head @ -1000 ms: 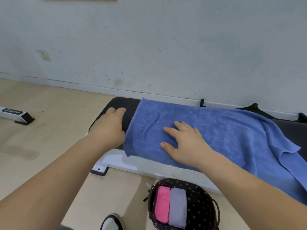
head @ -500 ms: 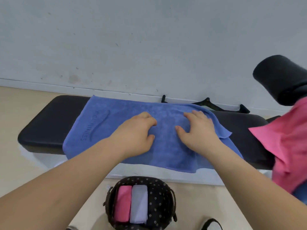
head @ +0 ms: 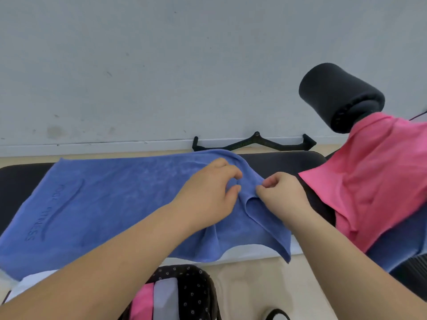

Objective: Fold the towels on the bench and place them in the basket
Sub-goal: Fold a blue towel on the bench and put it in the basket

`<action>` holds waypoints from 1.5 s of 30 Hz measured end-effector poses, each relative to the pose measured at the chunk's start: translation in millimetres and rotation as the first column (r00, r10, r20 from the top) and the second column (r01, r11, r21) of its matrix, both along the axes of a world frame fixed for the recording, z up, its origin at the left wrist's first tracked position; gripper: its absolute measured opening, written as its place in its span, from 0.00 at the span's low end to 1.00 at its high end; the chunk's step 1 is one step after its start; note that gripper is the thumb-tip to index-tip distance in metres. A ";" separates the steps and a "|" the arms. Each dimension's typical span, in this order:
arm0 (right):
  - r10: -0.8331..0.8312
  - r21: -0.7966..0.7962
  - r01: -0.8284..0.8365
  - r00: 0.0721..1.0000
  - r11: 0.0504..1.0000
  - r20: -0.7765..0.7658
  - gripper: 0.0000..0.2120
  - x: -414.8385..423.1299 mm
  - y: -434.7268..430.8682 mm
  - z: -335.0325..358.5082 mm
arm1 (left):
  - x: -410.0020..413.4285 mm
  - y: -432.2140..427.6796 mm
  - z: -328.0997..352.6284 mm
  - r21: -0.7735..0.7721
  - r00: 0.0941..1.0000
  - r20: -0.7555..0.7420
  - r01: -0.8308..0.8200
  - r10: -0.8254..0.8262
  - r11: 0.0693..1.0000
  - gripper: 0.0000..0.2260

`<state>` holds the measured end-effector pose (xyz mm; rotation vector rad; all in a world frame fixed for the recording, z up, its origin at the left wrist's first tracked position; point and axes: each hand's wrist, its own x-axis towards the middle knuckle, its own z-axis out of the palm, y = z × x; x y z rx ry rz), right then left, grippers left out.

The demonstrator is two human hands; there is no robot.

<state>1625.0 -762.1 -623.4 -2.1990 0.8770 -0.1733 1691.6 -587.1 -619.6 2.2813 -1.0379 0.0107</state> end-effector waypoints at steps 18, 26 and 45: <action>0.055 0.116 -0.060 0.997 0.991 0.050 0.15 -12.8 -44.3 4.1 | 91.1 -153.2 54.2 0.112 0.940 -0.329 -0.056 0.090 0.992 0.06; 0.004 -0.017 -0.004 1.000 1.000 -0.011 0.14 -33.7 -74.2 -12.9 | 71.8 -132.9 31.8 0.071 0.969 -0.214 -0.108 0.121 0.992 0.28; -0.071 -0.144 0.070 0.997 0.987 -0.005 0.09 -59.6 -88.4 -16.5 | 11.9 -118.4 -6.5 0.481 0.992 0.097 -0.118 0.081 0.869 0.17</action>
